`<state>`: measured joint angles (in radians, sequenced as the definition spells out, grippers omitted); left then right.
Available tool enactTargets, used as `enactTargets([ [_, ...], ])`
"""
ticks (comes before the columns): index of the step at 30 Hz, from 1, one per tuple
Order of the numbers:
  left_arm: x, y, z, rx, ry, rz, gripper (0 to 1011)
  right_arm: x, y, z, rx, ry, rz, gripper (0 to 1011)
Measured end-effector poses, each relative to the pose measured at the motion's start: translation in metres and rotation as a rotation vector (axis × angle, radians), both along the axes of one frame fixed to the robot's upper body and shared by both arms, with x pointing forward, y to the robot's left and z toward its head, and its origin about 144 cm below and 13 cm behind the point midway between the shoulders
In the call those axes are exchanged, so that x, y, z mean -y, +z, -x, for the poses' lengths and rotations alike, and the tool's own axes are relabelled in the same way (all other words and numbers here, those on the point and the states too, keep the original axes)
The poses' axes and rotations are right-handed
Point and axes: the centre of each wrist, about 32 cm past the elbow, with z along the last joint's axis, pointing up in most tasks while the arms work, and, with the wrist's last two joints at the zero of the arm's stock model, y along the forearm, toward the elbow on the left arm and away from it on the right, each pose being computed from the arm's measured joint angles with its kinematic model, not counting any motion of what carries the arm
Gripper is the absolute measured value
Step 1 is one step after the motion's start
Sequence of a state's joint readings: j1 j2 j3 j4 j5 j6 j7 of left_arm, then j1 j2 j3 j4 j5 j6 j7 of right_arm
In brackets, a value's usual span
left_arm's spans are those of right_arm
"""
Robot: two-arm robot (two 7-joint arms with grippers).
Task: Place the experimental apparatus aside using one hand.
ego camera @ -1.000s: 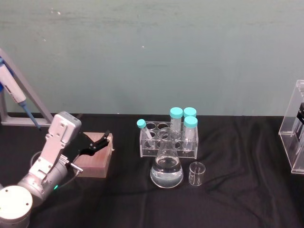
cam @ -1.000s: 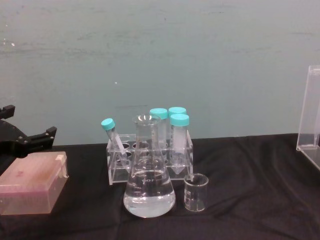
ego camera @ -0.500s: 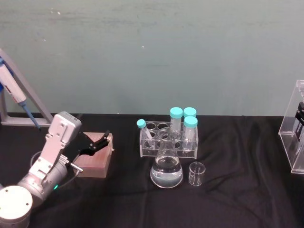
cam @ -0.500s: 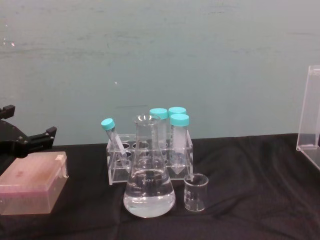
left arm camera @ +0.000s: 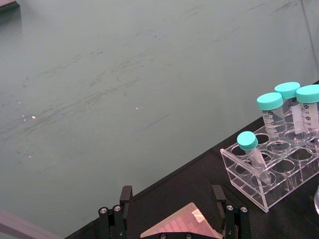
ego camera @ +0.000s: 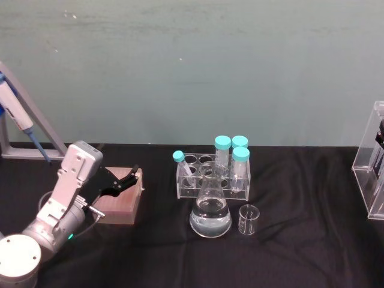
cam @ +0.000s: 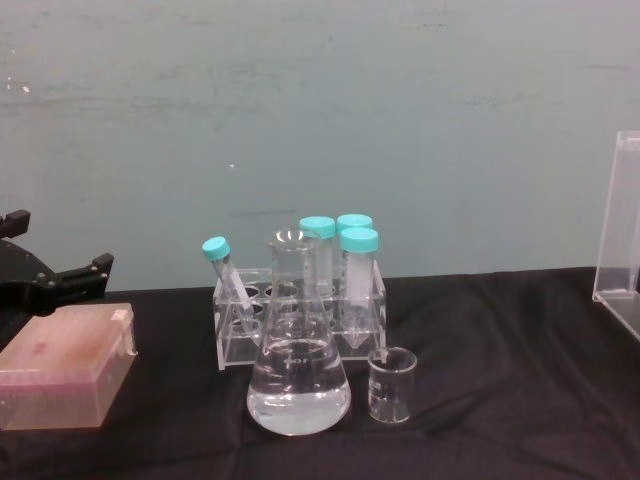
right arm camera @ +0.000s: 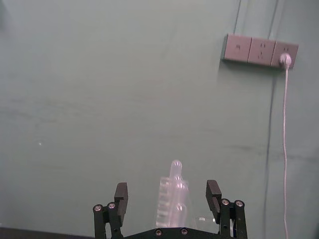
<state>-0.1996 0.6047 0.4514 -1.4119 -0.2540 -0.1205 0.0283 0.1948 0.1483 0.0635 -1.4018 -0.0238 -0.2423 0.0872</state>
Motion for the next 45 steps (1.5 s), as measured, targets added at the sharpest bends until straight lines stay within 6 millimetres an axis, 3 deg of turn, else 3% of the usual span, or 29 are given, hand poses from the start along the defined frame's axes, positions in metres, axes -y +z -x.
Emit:
enactTargets([
  [19,0.0,0.0,0.0,0.0,0.0,0.0,1000,-0.01,0.008,0.004,0.065,0.242,0.075,1000],
  [28,0.0,0.0,0.0,0.0,0.0,0.0,1000,-0.008,0.006,-0.006,-0.079,0.454,0.02,1000],
  [45,0.0,0.0,0.0,0.0,0.0,0.0,1000,0.001,-0.007,-0.022,-0.251,0.609,0.105,1000],
])
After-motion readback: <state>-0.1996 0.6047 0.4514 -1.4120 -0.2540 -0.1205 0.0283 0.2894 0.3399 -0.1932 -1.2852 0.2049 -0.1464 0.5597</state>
